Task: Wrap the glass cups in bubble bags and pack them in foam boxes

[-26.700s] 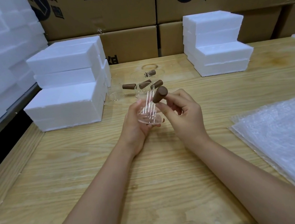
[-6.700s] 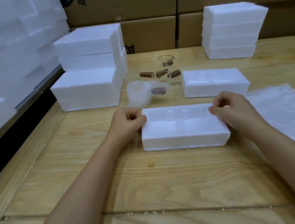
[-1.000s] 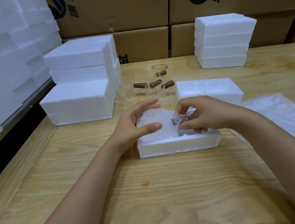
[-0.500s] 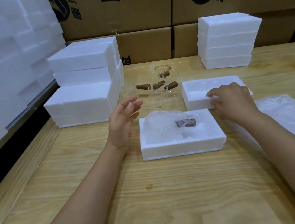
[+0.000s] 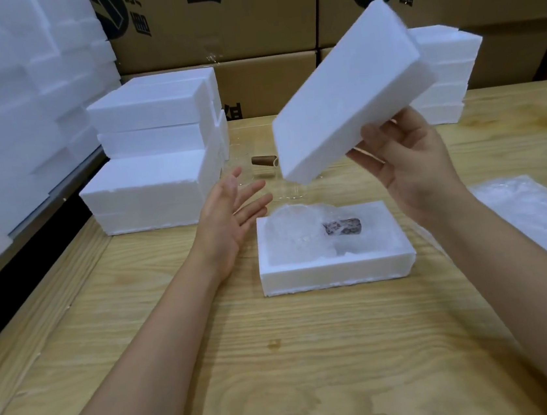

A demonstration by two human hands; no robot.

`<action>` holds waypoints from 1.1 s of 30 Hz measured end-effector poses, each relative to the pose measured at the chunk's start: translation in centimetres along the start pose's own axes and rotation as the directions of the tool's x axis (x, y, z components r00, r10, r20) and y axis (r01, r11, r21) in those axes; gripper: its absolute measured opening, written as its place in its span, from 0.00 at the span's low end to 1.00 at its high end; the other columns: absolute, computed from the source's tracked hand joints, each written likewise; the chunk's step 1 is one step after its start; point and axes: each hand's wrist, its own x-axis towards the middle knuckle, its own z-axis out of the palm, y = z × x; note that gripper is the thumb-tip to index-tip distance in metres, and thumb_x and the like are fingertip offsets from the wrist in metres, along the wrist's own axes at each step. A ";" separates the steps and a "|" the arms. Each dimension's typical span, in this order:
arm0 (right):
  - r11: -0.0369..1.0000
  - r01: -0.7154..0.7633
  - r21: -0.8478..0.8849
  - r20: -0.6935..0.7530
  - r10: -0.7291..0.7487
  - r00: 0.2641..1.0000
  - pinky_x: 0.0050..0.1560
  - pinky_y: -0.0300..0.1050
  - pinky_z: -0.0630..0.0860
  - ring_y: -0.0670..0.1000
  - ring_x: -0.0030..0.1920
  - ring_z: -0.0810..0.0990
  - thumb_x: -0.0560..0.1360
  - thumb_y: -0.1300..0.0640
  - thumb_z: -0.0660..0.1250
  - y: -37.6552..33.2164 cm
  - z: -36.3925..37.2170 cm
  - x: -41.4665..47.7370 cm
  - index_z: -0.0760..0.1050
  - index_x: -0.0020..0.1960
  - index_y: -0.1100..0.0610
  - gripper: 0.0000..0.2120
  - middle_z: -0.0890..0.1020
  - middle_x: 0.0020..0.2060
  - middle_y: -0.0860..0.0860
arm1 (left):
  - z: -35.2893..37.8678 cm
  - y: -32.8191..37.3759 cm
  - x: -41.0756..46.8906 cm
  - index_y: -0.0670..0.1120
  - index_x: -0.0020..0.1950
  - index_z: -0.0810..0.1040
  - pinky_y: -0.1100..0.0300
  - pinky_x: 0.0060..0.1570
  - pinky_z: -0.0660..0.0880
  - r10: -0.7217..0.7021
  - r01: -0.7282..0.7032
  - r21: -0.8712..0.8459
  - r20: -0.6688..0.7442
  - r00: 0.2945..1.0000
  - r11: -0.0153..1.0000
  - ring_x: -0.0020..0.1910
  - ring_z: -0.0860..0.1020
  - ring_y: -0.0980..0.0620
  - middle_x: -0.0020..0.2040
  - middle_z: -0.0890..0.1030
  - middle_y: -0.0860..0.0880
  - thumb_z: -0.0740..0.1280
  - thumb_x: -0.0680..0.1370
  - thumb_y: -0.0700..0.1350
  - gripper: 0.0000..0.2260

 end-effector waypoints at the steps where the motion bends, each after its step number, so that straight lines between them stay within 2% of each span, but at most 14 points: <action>1: 0.998 -0.036 0.050 0.020 0.035 0.999 0.59 0.50 0.77 0.49 0.48 0.82 0.70 0.63 0.66 0.4 0.3 -0.2 0.72 0.55 0.56 0.14 0.84 0.42 0.45 | -0.1 0.1 0.1 0.53 0.70 0.67 0.48 0.63 0.73 -0.027 0.027 0.005 0.013 1.000 1.000 0.58 0.81 0.47 0.63 0.79 0.44 0.57 0.80 0.57 0.19; 5: 0.984 -0.141 0.112 0.127 0.127 0.984 0.58 0.48 0.78 0.48 0.50 0.82 0.69 0.63 0.67 1.6 0.7 -0.7 0.73 0.57 0.55 0.16 0.85 0.42 0.46 | -0.4 0.8 0.0 0.52 0.75 0.63 0.51 0.63 0.73 -0.044 0.045 -0.020 0.061 0.997 0.999 0.55 0.81 0.48 0.65 0.78 0.42 0.61 0.76 0.59 0.29; 9: 0.988 -0.152 0.027 0.160 0.145 0.976 0.53 0.44 0.79 0.47 0.46 0.84 0.68 0.62 0.68 2.1 0.8 -1.0 0.74 0.55 0.57 0.16 0.85 0.40 0.47 | -0.9 1.9 -0.2 0.51 0.74 0.67 0.52 0.56 0.77 0.006 0.008 -0.151 0.091 0.996 0.989 0.57 0.80 0.49 0.65 0.78 0.48 0.82 0.56 0.58 0.49; 11: 0.989 -0.146 -0.019 0.179 0.147 0.973 0.52 0.44 0.79 0.48 0.45 0.84 0.67 0.62 0.70 1.9 0.7 -1.0 0.74 0.53 0.58 0.15 0.85 0.39 0.47 | -0.9 2.6 -0.3 0.51 0.74 0.67 0.53 0.55 0.77 0.005 0.013 -0.147 0.122 0.993 0.989 0.60 0.77 0.48 0.68 0.75 0.46 0.82 0.57 0.55 0.48; 13: 0.985 -0.162 -0.066 0.278 0.174 0.945 0.53 0.47 0.78 0.51 0.48 0.82 0.70 0.62 0.72 0.8 -0.2 -0.7 0.74 0.55 0.59 0.15 0.84 0.44 0.49 | -0.9 3.5 -0.1 0.49 0.73 0.68 0.54 0.54 0.77 0.010 0.006 -0.121 0.138 0.990 0.993 0.61 0.74 0.46 0.70 0.73 0.44 0.77 0.63 0.52 0.40; 15: 0.963 -0.264 0.044 0.398 0.226 0.889 0.59 0.51 0.75 0.55 0.57 0.78 0.66 0.54 0.74 -0.9 -2.0 -0.2 0.70 0.65 0.59 0.30 0.81 0.55 0.52 | -1.2 4.1 -0.2 0.47 0.72 0.69 0.51 0.56 0.74 0.005 0.006 -0.083 0.127 0.992 0.997 0.60 0.73 0.46 0.69 0.74 0.44 0.71 0.65 0.52 0.36; 17: 0.910 -0.370 0.189 0.427 0.263 0.865 0.65 0.56 0.71 0.59 0.66 0.72 0.64 0.37 0.74 -2.5 -3.8 0.0 0.58 0.75 0.57 0.48 0.73 0.67 0.56 | -1.6 4.5 -0.5 0.47 0.72 0.70 0.50 0.56 0.73 -0.003 0.007 -0.031 0.128 0.992 0.999 0.58 0.72 0.45 0.65 0.76 0.45 0.71 0.64 0.52 0.36; 18: 0.905 -0.388 0.172 0.405 0.294 0.866 0.65 0.58 0.71 0.59 0.68 0.71 0.63 0.30 0.69 -3.1 -4.6 0.1 0.53 0.77 0.55 0.53 0.71 0.70 0.56 | -1.7 4.5 -0.7 0.46 0.72 0.70 0.50 0.54 0.74 -0.010 0.010 -0.001 0.133 0.991 1.000 0.58 0.73 0.45 0.64 0.76 0.45 0.71 0.63 0.52 0.37; 20: 0.911 -0.404 -0.080 0.351 0.405 0.844 0.59 0.56 0.76 0.58 0.65 0.75 0.57 0.25 0.68 -3.7 -5.3 0.2 0.53 0.77 0.48 0.56 0.73 0.68 0.54 | -1.7 4.2 -1.0 0.46 0.71 0.70 0.52 0.50 0.76 -0.037 0.027 0.060 0.160 0.986 0.998 0.56 0.75 0.45 0.61 0.79 0.45 0.71 0.62 0.52 0.37; 22: 0.837 -0.415 -0.357 0.302 0.523 0.797 0.52 0.52 0.80 0.55 0.61 0.78 0.55 0.32 0.75 -3.5 -5.6 0.2 0.60 0.74 0.44 0.52 0.77 0.65 0.52 | -1.7 4.0 -1.1 0.48 0.67 0.72 0.56 0.45 0.79 -0.081 0.062 0.102 0.202 0.976 0.993 0.51 0.78 0.45 0.54 0.82 0.46 0.75 0.59 0.50 0.36; 23: 0.797 -0.419 -0.436 0.274 0.561 0.781 0.50 0.52 0.79 0.55 0.59 0.78 0.60 0.37 0.76 -3.3 -5.7 0.2 0.64 0.72 0.46 0.45 0.77 0.64 0.53 | -1.8 3.8 -1.1 0.49 0.64 0.73 0.57 0.43 0.80 -0.108 0.084 0.115 0.226 0.968 0.990 0.49 0.79 0.46 0.51 0.83 0.47 0.79 0.56 0.50 0.38; 25: 0.765 -0.431 -0.478 0.264 0.594 0.760 0.49 0.52 0.77 0.59 0.58 0.76 0.68 0.47 0.69 -3.0 -5.7 0.1 0.71 0.66 0.48 0.27 0.76 0.64 0.57 | -2.2 3.7 -1.3 0.52 0.60 0.74 0.56 0.46 0.79 -0.150 0.115 0.136 0.281 0.948 0.984 0.49 0.80 0.46 0.49 0.83 0.47 0.84 0.50 0.54 0.41; 30: 0.737 -0.497 -0.459 0.319 0.658 0.682 0.49 0.50 0.79 0.61 0.57 0.76 0.69 0.54 0.66 -2.2 -7.2 -0.3 0.75 0.63 0.48 0.22 0.81 0.58 0.55 | -2.6 3.0 -1.6 0.50 0.58 0.73 0.49 0.55 0.63 -0.185 0.116 0.219 0.323 0.928 0.969 0.54 0.72 0.43 0.50 0.82 0.47 0.81 0.54 0.48 0.34; 33: 0.721 -0.507 -0.472 0.317 0.675 0.666 0.47 0.52 0.76 0.62 0.55 0.74 0.68 0.52 0.68 -1.7 -7.9 -0.4 0.77 0.61 0.45 0.21 0.81 0.57 0.56 | -2.4 2.8 -1.7 0.49 0.59 0.72 0.49 0.56 0.65 -0.176 0.101 0.234 0.326 0.929 0.967 0.55 0.73 0.44 0.55 0.79 0.45 0.82 0.53 0.51 0.37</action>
